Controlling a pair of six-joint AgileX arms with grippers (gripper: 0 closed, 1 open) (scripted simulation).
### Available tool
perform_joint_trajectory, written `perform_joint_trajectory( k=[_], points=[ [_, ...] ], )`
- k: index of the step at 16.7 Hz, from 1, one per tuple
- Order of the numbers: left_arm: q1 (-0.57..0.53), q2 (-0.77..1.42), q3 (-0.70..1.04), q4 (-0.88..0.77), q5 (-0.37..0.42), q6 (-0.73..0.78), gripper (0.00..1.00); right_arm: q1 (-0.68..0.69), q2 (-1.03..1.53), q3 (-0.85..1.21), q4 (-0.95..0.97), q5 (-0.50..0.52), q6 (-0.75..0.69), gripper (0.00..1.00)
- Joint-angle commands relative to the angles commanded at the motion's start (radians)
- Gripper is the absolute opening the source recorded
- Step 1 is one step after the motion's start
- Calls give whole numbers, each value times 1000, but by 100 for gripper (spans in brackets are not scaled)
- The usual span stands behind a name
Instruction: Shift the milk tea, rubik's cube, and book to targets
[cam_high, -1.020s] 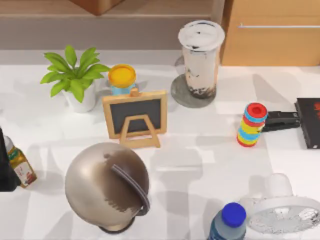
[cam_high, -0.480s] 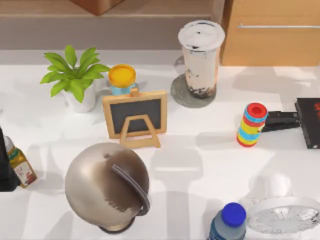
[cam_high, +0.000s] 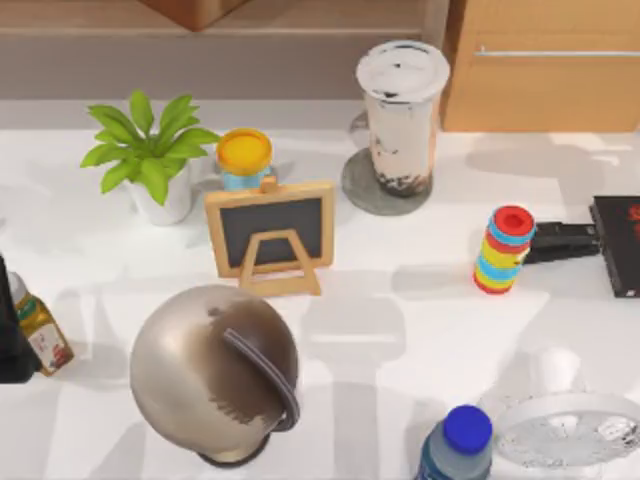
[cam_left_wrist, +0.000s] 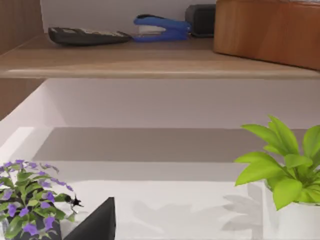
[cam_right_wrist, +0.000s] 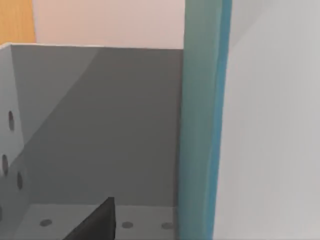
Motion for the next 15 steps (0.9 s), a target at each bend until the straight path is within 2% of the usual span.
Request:
perform_joint_trajectory(
  k=[8, 15],
  points=[
    [0, 0, 0, 0, 0, 0, 100, 14, 65, 99, -34, 15, 0, 100],
    [0, 0, 0, 0, 0, 0, 100, 14, 65, 99, -34, 15, 0, 47]
  ],
)
